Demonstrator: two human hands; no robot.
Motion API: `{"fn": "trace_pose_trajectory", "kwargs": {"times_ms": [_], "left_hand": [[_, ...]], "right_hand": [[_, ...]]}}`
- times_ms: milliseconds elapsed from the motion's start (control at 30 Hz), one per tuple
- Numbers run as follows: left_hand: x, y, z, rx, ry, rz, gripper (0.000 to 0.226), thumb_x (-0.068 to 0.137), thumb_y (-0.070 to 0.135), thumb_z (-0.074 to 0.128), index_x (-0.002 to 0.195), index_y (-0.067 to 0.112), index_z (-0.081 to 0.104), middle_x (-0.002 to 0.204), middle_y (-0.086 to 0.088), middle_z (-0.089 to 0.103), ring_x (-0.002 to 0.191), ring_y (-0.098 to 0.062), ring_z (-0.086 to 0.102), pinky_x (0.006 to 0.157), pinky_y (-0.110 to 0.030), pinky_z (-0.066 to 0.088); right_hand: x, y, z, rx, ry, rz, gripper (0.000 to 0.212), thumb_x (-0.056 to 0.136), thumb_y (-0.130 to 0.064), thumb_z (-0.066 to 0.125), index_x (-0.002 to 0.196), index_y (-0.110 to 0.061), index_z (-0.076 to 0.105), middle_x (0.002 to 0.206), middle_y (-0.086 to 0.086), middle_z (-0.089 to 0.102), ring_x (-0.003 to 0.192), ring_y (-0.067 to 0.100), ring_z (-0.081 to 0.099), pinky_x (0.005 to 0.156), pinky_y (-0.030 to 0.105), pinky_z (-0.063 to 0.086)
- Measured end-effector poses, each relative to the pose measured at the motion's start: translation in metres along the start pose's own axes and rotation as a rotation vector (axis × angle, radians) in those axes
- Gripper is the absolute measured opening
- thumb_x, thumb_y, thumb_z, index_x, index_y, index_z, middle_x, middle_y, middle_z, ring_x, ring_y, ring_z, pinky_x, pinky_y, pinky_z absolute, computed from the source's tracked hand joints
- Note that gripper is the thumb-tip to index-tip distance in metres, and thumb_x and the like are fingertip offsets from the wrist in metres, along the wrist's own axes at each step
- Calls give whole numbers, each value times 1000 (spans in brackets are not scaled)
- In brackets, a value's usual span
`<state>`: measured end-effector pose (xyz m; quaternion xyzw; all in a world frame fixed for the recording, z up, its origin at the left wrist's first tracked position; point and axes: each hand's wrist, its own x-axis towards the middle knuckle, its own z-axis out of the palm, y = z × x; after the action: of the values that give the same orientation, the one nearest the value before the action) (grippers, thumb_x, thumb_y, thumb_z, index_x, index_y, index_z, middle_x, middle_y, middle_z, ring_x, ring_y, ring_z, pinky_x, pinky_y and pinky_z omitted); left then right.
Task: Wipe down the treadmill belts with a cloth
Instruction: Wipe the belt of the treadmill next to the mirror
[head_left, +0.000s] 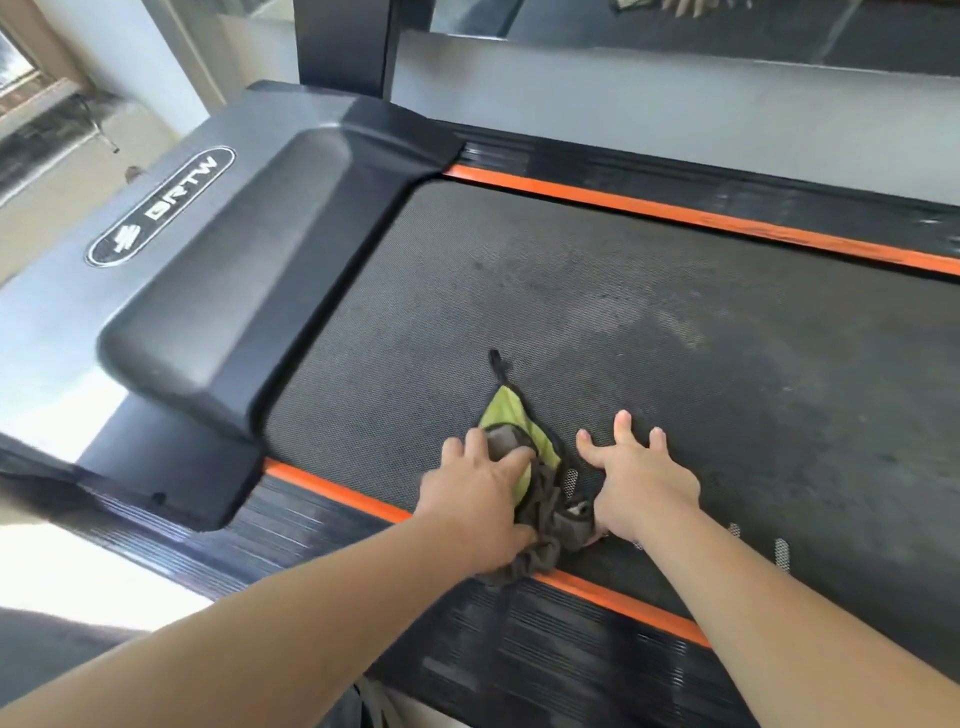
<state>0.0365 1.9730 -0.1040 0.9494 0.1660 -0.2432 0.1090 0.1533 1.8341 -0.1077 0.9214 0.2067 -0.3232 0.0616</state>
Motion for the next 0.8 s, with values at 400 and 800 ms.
{"fn": "trace_pose_trajectory", "kwargs": {"times_ms": [400,800], "left_hand": [[40,-80,-5,-182,345,-377,49,89,50,66,125,21,51,125,-14,39,118,-40,47,91,-50,50],[29,-70,8,-154,304,-214,46,88,43,64,130,32,47,121,-6,42,116,-34,53,85,-47,52]], "right_hand": [[3,2,0,-3,-56,1,130,64,-52,93,154,-62,1,167,-10,-26,157,33,-16,101,56,48],[0,1,0,39,-32,9,129,62,-53,93,153,-64,3,167,-13,-25,157,29,-16,105,55,47]]}}
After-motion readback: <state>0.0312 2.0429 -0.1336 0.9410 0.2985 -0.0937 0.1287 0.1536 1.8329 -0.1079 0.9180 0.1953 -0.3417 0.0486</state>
